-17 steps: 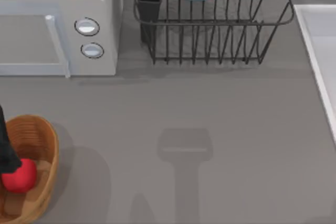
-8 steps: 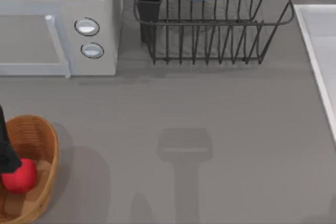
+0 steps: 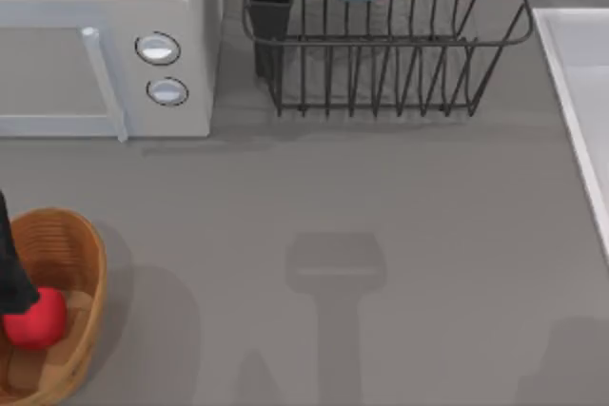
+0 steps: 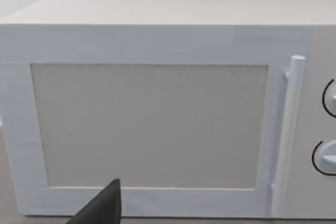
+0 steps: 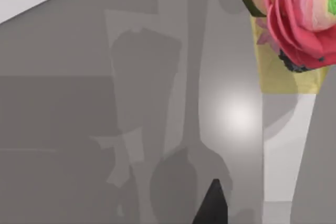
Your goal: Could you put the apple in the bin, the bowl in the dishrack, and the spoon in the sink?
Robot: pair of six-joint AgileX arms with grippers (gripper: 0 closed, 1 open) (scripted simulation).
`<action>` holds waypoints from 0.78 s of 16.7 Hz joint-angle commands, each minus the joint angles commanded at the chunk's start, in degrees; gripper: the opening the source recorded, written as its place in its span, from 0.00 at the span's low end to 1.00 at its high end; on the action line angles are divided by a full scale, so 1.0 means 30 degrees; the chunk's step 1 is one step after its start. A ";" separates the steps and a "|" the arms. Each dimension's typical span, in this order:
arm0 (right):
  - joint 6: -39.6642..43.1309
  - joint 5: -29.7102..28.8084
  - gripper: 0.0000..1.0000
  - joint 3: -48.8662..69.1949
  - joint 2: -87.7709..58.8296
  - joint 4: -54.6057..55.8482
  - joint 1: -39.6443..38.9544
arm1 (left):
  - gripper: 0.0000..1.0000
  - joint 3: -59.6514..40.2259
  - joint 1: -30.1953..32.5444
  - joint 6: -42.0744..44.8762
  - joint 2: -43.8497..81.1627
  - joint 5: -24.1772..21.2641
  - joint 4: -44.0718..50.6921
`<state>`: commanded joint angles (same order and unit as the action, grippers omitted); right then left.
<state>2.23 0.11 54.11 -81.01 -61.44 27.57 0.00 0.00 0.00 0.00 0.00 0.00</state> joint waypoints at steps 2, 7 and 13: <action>-0.0002 -0.0009 0.00 0.0421 0.0417 -0.0573 -0.0019 | 1.00 0.0000 0.0000 0.0000 0.0000 0.0000 0.0000; -0.0034 0.0003 0.00 0.0388 0.0353 -0.0548 -0.0044 | 1.00 0.0000 0.0000 0.0000 0.0000 0.0000 0.0000; -0.0899 -0.0004 0.00 0.4590 -0.3355 -0.2347 -0.0639 | 1.00 0.0000 0.0000 0.0000 0.0000 0.0000 0.0000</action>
<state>-0.47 0.09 67.88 -91.07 -68.48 25.66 0.00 0.00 0.00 0.00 0.00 0.00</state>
